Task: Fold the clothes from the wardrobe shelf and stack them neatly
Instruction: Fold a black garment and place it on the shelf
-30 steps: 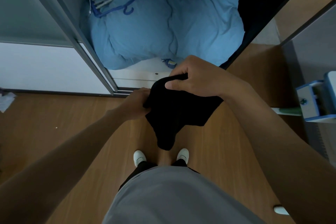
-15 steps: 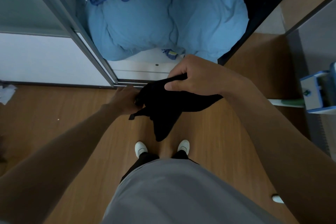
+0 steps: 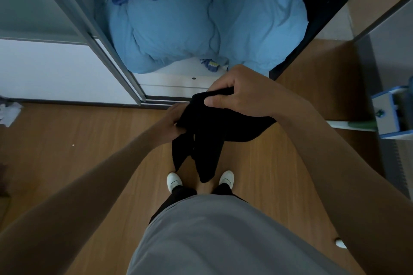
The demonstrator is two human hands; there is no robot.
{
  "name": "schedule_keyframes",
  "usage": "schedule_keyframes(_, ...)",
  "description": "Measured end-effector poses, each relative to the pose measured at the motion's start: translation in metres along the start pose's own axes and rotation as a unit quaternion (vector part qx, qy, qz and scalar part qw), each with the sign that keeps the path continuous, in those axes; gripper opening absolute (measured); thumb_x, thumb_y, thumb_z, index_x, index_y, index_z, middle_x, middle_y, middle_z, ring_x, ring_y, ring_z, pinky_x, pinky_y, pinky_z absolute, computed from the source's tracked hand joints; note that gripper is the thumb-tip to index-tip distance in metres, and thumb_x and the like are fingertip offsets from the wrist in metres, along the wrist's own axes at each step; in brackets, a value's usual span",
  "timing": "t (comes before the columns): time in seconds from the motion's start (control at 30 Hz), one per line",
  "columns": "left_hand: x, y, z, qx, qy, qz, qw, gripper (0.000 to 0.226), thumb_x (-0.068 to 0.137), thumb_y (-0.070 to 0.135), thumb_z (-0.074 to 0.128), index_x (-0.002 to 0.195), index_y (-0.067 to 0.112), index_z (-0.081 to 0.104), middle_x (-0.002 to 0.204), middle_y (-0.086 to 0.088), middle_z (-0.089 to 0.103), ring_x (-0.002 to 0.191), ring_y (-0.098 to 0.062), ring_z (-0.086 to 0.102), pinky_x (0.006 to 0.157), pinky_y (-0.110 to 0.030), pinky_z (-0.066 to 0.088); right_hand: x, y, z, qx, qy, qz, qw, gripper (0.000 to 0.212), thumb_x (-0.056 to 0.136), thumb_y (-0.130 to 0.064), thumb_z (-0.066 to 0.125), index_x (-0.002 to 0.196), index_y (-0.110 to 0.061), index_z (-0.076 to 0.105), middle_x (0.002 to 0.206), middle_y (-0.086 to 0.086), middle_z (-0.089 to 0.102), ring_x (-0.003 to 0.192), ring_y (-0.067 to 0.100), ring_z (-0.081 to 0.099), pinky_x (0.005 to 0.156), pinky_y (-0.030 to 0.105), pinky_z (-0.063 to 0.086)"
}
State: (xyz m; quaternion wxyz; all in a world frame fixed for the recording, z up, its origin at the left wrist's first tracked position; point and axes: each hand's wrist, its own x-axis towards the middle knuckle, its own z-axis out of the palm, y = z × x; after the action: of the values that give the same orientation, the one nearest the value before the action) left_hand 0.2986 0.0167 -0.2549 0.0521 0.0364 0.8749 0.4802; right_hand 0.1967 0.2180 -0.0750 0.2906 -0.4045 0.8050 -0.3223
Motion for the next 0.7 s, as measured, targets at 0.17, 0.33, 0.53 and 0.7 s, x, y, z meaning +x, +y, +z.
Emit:
schedule_keyframes(0.17,0.008,0.029,-0.006,-0.107,-0.036,-0.015,0.993,0.04,0.073,-0.006,0.056,0.1,0.023,0.055,0.088,0.022,0.061,0.091,0.014,0.06,0.076,-0.004,0.044,0.0,-0.001,0.0,-0.008,0.017,0.002,1.0,0.03,0.094,-0.024,0.066,0.087,0.005,0.073,0.075,0.021,0.068,0.056,0.006,0.05,0.052,0.014,0.034)
schedule_keyframes(0.33,0.005,0.009,0.007,0.1,-0.036,-0.059,0.993,0.028,0.078,0.014,0.066,0.104,0.021,0.056,0.081,0.025,0.042,0.076,-0.007,0.051,0.069,-0.016,0.038,-0.003,-0.005,0.001,-0.01,0.017,0.003,1.0,0.033,0.095,-0.022,0.063,0.085,0.009,0.069,0.074,0.025,0.065,0.057,0.011,0.049,0.055,0.02,0.034)
schedule_keyframes(0.53,0.003,-0.006,-0.026,0.104,-0.006,-0.021,0.994,0.024,0.079,0.0,0.068,0.073,0.02,0.057,0.074,0.013,0.057,0.074,0.003,0.059,0.068,-0.014,0.041,-0.01,0.0,-0.006,-0.044,0.035,0.01,0.998,0.03,0.097,-0.023,0.059,0.091,0.004,0.07,0.084,0.022,0.069,0.076,0.027,0.063,0.07,0.04,0.047)
schedule_keyframes(0.7,-0.008,-0.019,-0.065,0.054,0.118,-0.074,0.989,0.015,0.075,0.003,0.083,0.089,0.003,0.077,0.083,0.001,0.07,0.078,0.006,0.064,0.072,-0.011,0.047,-0.008,0.006,-0.01,-0.092,0.031,0.039,0.994,0.031,0.098,-0.024,0.058,0.082,0.001,0.066,0.076,0.018,0.064,0.061,0.01,0.049,0.062,0.028,0.036)
